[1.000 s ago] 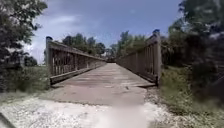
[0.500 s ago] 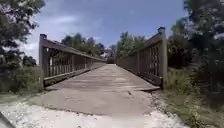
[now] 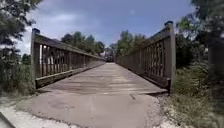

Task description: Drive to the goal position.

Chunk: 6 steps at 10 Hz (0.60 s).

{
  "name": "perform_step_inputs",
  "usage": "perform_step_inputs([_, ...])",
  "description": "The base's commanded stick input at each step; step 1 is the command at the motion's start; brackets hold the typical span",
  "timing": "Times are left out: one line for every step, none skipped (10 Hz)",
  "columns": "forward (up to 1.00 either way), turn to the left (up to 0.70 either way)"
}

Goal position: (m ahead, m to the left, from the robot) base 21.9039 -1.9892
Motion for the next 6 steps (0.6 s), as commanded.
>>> perform_step_inputs([0.50,0.00])
perform_step_inputs([0.50,0.50])
perform_step_inputs([0.50,0.32])
perform_step_inputs([0.50,0.11])
perform_step_inputs([0.50,0.00])
perform_step_inputs([0.50,0.00])
